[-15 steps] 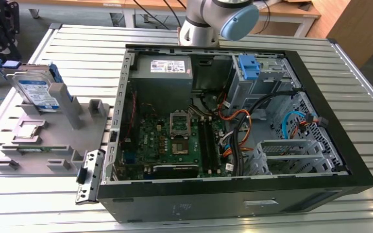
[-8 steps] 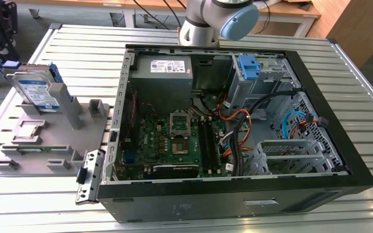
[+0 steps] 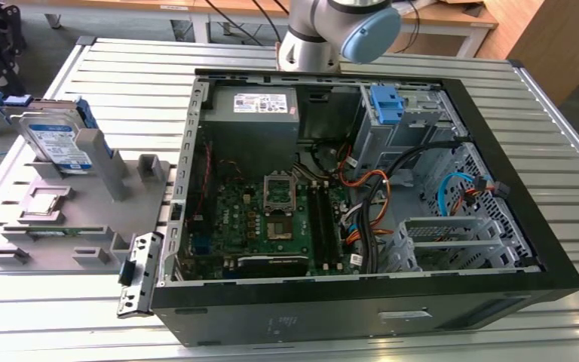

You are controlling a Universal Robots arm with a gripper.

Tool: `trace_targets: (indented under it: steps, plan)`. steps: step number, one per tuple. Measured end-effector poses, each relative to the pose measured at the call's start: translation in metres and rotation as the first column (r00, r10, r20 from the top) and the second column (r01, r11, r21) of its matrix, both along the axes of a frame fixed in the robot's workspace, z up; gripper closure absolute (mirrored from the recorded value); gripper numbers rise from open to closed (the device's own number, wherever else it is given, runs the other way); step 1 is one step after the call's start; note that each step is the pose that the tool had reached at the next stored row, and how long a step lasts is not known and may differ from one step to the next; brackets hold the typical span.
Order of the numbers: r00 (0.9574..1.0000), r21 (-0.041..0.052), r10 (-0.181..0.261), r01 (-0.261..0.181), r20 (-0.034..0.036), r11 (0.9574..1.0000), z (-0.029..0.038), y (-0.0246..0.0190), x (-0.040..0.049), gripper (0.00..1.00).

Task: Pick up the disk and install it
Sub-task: 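Pick up the disk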

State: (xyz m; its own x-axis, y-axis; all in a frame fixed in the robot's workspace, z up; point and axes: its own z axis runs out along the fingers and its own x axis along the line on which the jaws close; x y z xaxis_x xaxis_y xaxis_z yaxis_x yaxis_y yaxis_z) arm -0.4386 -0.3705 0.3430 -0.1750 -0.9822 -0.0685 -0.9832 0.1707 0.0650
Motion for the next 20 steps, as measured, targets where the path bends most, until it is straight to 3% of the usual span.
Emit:
trace_targets:
  steps: [6, 16, 20]
  plan:
    - [1.0, 0.0048, 0.0, 0.0, 0.0025, 1.0, -0.0035, 0.0003, -0.0041, 0.89]
    - [1.0, 0.0051, 0.0, 0.0, 0.0026, 1.0, -0.0036, 0.0003, -0.0042, 0.89]
    - [1.0, 0.0051, 0.0, 0.0, 0.0026, 1.0, -0.0036, 0.0003, -0.0042, 0.71]
